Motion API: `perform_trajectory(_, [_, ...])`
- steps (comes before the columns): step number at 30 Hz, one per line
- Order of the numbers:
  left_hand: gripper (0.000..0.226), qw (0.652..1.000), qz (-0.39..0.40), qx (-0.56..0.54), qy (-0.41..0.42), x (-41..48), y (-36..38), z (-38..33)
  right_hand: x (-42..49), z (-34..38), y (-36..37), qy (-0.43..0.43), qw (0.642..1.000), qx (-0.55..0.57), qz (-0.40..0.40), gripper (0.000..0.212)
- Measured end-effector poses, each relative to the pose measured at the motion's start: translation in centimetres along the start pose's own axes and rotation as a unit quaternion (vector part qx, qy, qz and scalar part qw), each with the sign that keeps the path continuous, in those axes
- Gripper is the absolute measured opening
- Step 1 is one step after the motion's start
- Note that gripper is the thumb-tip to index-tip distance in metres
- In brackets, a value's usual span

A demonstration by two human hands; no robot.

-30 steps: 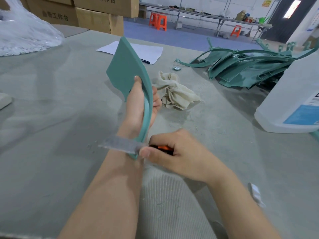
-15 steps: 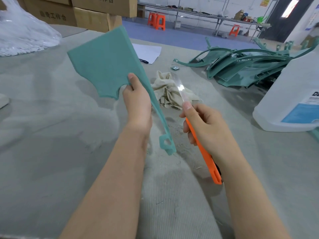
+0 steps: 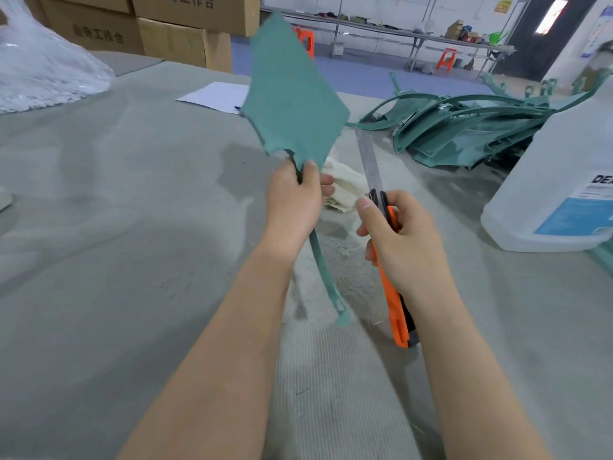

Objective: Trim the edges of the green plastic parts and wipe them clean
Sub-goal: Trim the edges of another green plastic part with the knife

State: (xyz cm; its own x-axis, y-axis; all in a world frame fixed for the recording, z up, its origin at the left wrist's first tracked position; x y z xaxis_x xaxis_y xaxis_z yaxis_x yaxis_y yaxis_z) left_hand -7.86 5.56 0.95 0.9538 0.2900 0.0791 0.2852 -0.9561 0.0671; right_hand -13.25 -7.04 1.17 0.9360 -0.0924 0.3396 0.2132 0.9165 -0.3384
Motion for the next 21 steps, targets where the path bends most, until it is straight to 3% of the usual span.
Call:
perform_trajectory(3, [0.018, 0.999, 0.022, 0.027, 0.009, -0.4, 0.2, 0.0, 0.2, -0.1, -0.1, -0.009, 1.000, -0.005, -0.020, 0.013])
perform_trajectory(11, [0.018, 0.986, -0.009, 0.158, 0.048, -0.1, -0.5, 0.3, 0.3, 0.2, -0.2, -0.009, 0.999, 0.015, -0.045, 0.013])
perform_trajectory(17, [0.025, 0.955, -0.029, 0.285, 0.076, 0.0, -1.0, 0.3, 3.1, 0.3, -1.5, 0.044, 0.987, 0.131, -0.085, 0.030])
perform_trajectory(21, [0.029, 0.934, 0.027, 0.340, 0.103, -0.2, -0.9, 0.2, 4.8, -1.0, -3.1, 0.063, 0.980, 0.119, -0.144, 0.045])
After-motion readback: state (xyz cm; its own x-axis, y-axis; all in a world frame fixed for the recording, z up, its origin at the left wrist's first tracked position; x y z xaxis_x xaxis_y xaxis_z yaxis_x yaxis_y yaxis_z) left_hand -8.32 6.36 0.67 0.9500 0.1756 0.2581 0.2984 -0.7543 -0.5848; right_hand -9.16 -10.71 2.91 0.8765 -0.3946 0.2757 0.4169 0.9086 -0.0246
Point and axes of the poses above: each hand's wrist, its own x-axis towards the middle knuckle, its own y-axis out of the palm, z = x × y, the point moved 2 cm from there along x, towards the middle knuckle, and after that the axes turned 4 degrees about -y, right-handed, at the moved point
